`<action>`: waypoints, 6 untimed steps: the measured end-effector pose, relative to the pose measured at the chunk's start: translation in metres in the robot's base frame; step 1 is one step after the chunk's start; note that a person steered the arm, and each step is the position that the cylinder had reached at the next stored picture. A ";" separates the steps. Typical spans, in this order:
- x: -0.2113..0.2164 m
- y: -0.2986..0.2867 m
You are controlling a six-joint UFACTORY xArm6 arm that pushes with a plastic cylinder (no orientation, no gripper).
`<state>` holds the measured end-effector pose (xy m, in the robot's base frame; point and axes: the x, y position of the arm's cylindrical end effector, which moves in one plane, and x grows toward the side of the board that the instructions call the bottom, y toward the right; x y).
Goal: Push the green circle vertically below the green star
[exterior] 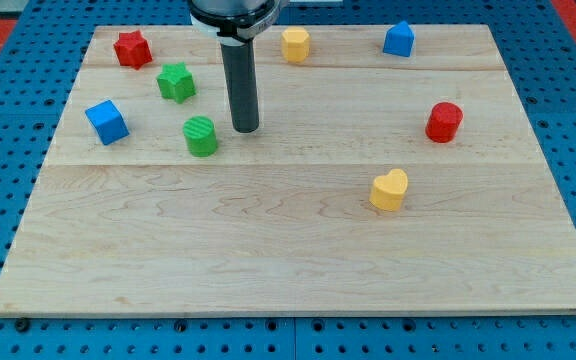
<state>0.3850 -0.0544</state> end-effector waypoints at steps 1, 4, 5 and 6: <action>0.000 0.000; 0.020 -0.051; -0.001 -0.066; 0.002 -0.103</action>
